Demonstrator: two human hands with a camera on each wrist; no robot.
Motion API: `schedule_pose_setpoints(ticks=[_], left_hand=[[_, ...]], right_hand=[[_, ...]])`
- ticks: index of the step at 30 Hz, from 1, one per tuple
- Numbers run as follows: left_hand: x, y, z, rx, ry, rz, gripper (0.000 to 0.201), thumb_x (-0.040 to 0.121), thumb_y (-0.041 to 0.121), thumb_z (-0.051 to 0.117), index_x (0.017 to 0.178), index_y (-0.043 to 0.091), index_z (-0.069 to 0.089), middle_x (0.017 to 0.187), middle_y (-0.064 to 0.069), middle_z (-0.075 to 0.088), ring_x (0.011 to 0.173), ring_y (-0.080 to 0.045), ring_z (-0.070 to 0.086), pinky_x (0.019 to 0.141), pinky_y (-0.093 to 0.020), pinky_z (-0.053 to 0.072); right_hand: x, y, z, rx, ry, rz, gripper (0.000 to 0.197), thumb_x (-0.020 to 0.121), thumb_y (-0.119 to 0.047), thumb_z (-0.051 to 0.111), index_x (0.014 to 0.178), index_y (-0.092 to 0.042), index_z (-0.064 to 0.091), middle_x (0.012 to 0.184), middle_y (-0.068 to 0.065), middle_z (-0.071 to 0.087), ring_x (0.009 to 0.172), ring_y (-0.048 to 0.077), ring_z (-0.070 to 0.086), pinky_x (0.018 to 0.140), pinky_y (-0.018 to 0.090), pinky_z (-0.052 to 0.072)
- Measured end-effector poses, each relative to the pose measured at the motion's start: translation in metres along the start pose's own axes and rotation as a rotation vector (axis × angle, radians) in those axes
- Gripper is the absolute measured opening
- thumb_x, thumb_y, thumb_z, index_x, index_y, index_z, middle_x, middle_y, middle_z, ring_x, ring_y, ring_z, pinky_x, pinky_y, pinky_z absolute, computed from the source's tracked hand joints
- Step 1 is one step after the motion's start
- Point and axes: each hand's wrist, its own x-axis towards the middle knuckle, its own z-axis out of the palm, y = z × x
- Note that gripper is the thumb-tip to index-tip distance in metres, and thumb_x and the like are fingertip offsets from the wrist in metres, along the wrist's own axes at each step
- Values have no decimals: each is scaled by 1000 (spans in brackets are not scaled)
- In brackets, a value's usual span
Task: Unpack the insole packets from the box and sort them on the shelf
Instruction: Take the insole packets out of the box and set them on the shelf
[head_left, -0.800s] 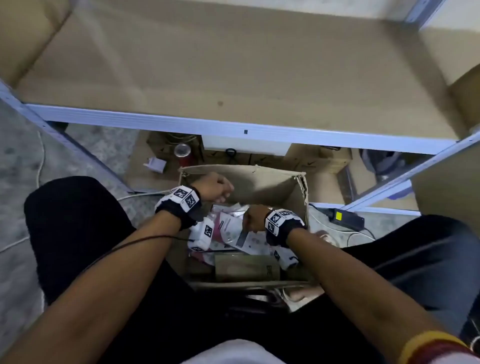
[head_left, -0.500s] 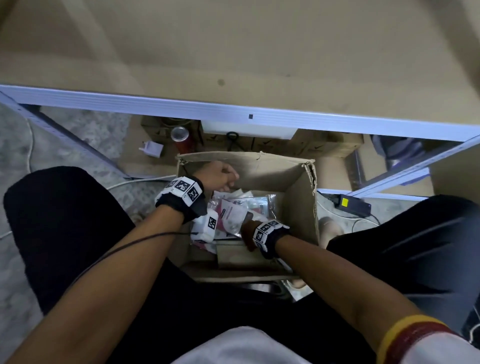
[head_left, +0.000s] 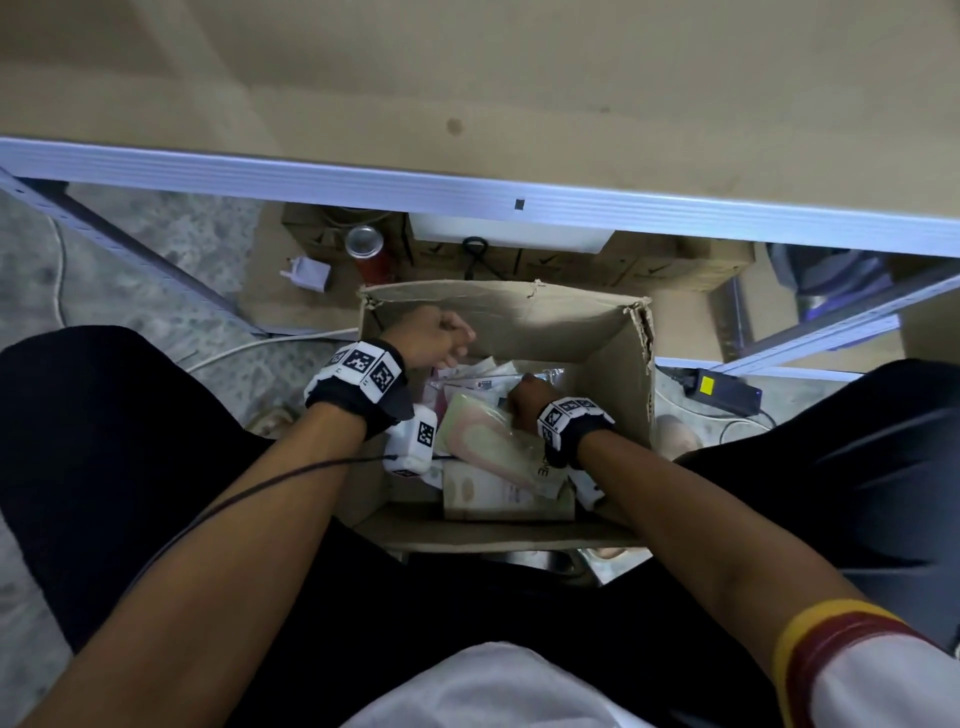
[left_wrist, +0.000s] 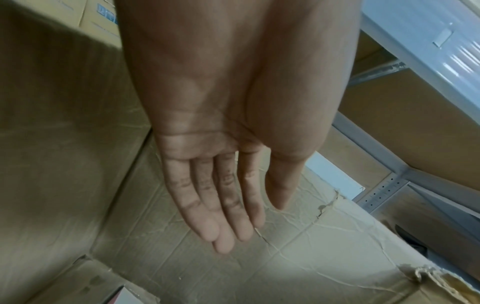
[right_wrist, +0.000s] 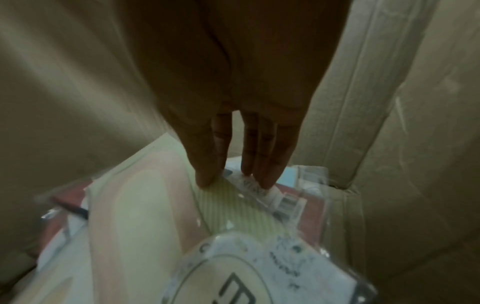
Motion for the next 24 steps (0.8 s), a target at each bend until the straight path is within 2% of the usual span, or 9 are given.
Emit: schedule_pose_setpoints(ticks=[3,5,8,10,14,16,18,21,24], left_hand=[[0,-2,-2,-2,18,11,11,100,18,57,105,10,64,89,-9,66,70,-17,60,68,-25,51],[-2,-5,-3,-21,24,12,9,100,17,58,103,11,64,87,-8,66,68,-15,61,63,-22,51],[-9,-15,-4,-40,20,3,8,100,18,58,99,14,66,85,-5,68,68,-14,63,58,-17,53],[-16,-26,-3,-55,32,-12,9,100,18,58,96,16,66,83,-3,69,66,-11,65,58,-17,53],[-28,-47,2,-40,43,-33,10,99,19,59,92,20,65,80,0,69,61,-7,66,60,-19,54],[-33,-47,4,-40,44,-20,11,100,18,58,92,20,65,80,-1,69,63,-9,65,58,-17,55],[-35,-42,6,-37,60,5,14,101,16,55,92,20,65,82,-3,68,65,-11,65,56,-17,54],[-35,-33,15,-26,54,13,14,102,16,54,93,18,65,86,-7,67,69,-15,63,65,-26,51],[-31,-28,25,28,30,-24,12,101,17,55,94,13,64,86,-8,66,67,-16,59,66,-29,49]], right_hand=[[0,6,4,-5,40,33,33,94,-12,55,125,-4,63,134,20,55,129,32,47,104,34,41],[0,8,5,-2,54,52,36,94,-10,56,129,-7,61,133,23,52,131,35,43,106,38,41],[-2,7,3,15,61,48,44,90,-8,60,134,-10,56,133,22,53,130,36,47,106,44,44],[-5,8,3,37,65,84,50,90,-8,61,139,-12,50,139,20,50,131,36,47,104,47,45],[-16,12,4,49,66,141,52,89,-13,65,138,-3,49,143,19,47,131,35,49,103,45,47],[-22,15,7,99,30,160,66,87,-11,68,146,-9,38,149,16,40,133,36,47,102,50,47],[-29,15,10,121,-17,191,72,87,-11,69,148,-11,31,154,15,34,134,38,45,102,52,47],[-35,14,13,92,-17,172,61,86,-12,70,140,-5,43,148,17,43,132,37,49,102,51,48],[-44,14,8,133,17,142,47,88,-19,70,131,-5,57,137,16,55,124,34,56,101,46,49]])
